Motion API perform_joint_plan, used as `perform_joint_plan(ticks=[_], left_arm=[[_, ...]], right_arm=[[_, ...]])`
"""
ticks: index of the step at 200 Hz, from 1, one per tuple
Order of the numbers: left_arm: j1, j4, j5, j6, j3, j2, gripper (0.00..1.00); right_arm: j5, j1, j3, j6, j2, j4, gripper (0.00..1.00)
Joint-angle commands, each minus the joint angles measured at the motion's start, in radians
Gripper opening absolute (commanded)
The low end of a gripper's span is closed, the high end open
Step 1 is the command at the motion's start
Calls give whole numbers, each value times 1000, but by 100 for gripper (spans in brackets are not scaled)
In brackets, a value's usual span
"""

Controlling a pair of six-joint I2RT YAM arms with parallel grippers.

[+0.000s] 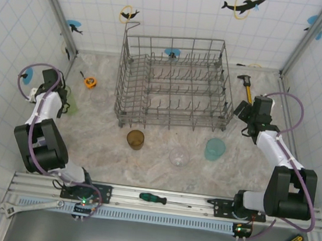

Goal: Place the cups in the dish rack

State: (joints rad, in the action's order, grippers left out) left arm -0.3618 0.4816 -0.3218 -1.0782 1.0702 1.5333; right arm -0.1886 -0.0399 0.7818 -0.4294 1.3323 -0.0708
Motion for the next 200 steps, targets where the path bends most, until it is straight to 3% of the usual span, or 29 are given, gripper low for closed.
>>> perform_joint_plan(ticks=[1,27,72,127,200], left_arm=[[-9,-9,-4,18,-18,18,69],[-15,-22,12,31,-24,31,60],[-21,-27,19,37,-27,27,0],[-24,-36,88,46,-30,-12,0],[-24,-281,402,121,-161,-197,0]], right_arm=[[19,-5,33,17,18,-59,100],[7,-7,26,15,-8,-55,100],[7,-6,25,13,-33,-62,100],[20,-11,32,8,-46,-79,100],[50,-16,114,64,-37,-103,100]])
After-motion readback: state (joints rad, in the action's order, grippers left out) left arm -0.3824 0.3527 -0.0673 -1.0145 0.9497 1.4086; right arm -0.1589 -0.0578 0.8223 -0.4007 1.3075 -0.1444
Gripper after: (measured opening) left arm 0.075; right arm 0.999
